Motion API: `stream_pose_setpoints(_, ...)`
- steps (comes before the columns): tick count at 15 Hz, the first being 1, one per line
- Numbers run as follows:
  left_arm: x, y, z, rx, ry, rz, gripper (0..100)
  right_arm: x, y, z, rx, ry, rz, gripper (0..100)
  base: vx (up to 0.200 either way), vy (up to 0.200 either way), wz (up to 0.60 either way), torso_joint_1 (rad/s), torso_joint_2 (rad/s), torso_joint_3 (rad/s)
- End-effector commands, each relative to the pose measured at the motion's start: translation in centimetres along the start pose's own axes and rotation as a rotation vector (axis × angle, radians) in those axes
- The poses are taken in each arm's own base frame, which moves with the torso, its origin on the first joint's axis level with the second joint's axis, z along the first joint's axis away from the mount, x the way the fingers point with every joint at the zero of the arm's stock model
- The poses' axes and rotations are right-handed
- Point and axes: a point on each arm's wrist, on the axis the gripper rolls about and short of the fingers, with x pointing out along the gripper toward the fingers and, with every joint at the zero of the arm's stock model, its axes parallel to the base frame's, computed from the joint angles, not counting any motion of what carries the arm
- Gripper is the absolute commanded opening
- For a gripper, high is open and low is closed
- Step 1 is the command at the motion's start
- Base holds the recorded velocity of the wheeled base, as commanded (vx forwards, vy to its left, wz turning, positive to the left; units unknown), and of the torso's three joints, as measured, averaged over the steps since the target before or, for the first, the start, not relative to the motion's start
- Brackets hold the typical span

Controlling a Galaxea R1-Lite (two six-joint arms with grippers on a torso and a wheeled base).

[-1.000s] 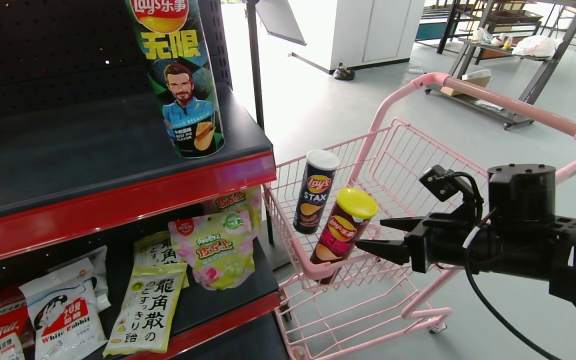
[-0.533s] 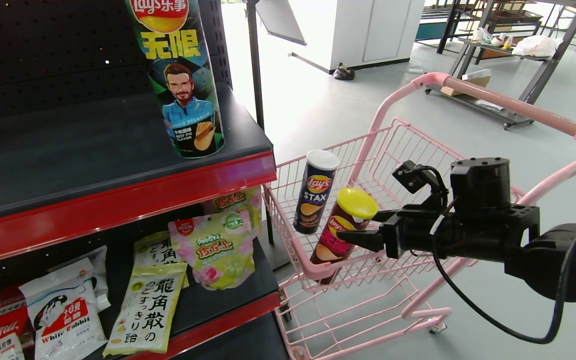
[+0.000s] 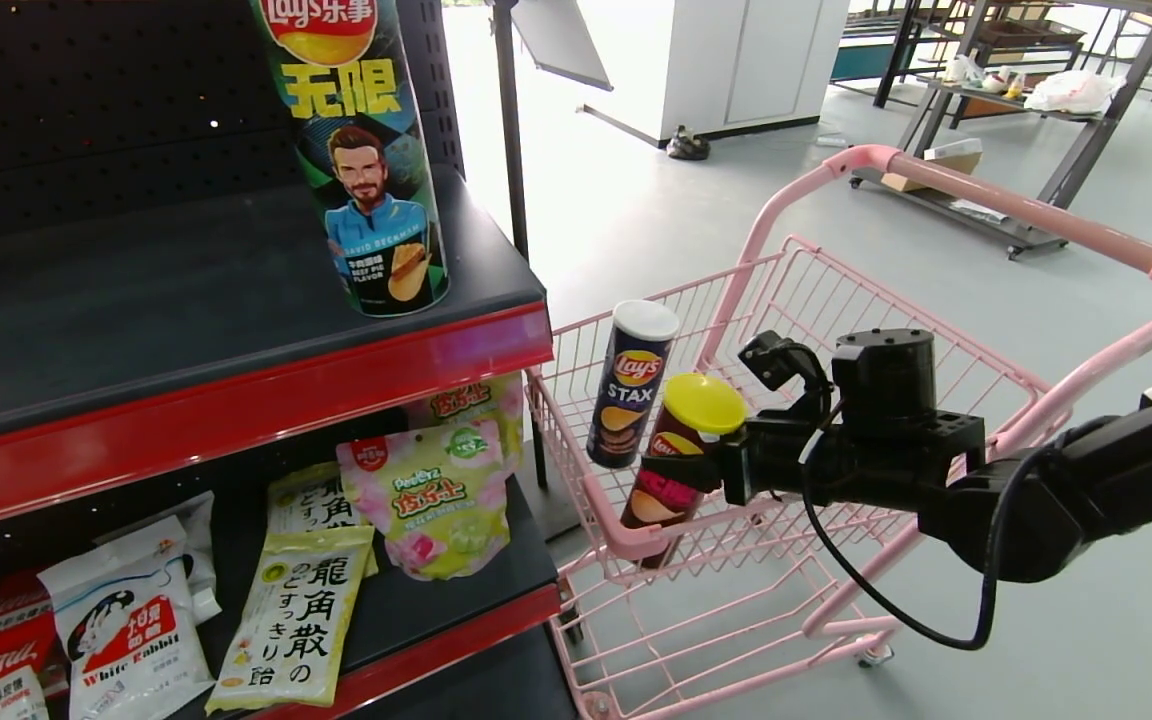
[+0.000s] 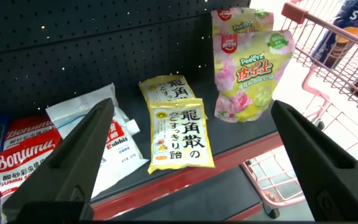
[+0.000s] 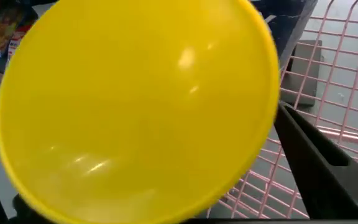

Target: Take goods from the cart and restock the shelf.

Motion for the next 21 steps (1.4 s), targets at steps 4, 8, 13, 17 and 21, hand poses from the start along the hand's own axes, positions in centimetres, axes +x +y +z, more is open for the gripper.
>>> stream_pose_setpoints(4,0.0,0.0,0.0,0.000,0.000,0.000,100,0.1,0.0,0.4,-0.002,-0.012,-0.001,0,0.000,0.000,0.00,0.000,0.00,0.000)
stream_pose_setpoints(8,0.0,0.0,0.0,0.000,0.002,0.000,100,-4.1,2.1,5.7,-0.088,-0.186,-0.001,0,0.000,0.000,0.00,0.000,0.00,0.000)
stream_pose_setpoints(13,0.0,0.0,0.0,0.000,0.000,0.000,100,-13.7,6.4,10.1,-0.141,-0.288,-0.052,0,0.000,0.000,0.00,0.000,0.00,0.000)
stream_pose_setpoints(17,0.0,0.0,0.0,0.000,0.000,0.000,100,-22.0,9.9,6.1,-0.108,-0.228,-0.289,0,0.000,0.000,0.00,0.000,0.00,0.000)
stream_pose_setpoints(21,0.0,0.0,0.0,0.000,0.000,0.000,100,-25.1,10.8,2.5,-0.093,-0.235,-0.378,0,0.000,0.000,0.00,0.000,0.00,0.000)
